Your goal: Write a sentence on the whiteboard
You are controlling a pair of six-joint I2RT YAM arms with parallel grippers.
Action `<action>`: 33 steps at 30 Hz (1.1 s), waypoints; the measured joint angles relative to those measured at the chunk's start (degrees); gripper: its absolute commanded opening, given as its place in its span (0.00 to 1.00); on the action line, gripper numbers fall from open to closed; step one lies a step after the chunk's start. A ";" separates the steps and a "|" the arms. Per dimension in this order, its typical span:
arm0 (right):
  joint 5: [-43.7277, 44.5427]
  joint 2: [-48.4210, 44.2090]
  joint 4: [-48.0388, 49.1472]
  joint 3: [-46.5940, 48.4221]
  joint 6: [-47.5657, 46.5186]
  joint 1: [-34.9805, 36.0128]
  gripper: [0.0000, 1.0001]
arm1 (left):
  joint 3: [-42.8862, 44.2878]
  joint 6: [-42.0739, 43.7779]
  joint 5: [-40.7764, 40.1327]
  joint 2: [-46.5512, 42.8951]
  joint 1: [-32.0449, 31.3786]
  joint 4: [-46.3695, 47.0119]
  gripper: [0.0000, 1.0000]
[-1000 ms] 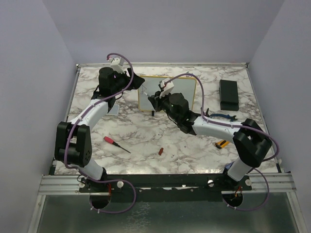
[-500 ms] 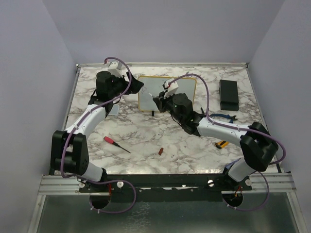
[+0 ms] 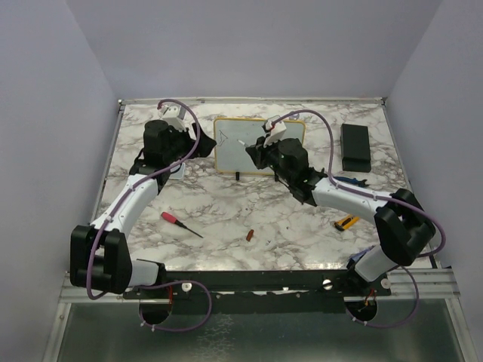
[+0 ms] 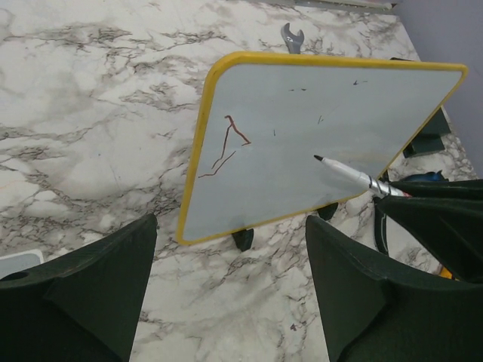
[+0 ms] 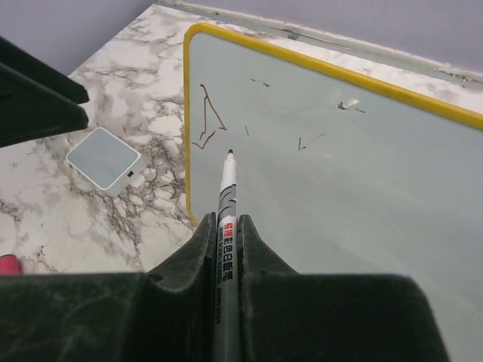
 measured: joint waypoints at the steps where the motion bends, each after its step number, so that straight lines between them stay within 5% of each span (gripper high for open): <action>1: -0.35 0.00 0.00 0.02 -0.02 -0.24 0.01 | -0.33 0.31 -0.31 -0.46 0.00 -0.52 0.81; 33: -1.31 11.21 1.55 8.11 -0.90 -0.48 0.00 | -0.79 2.58 -1.73 -0.90 0.02 -4.48 0.77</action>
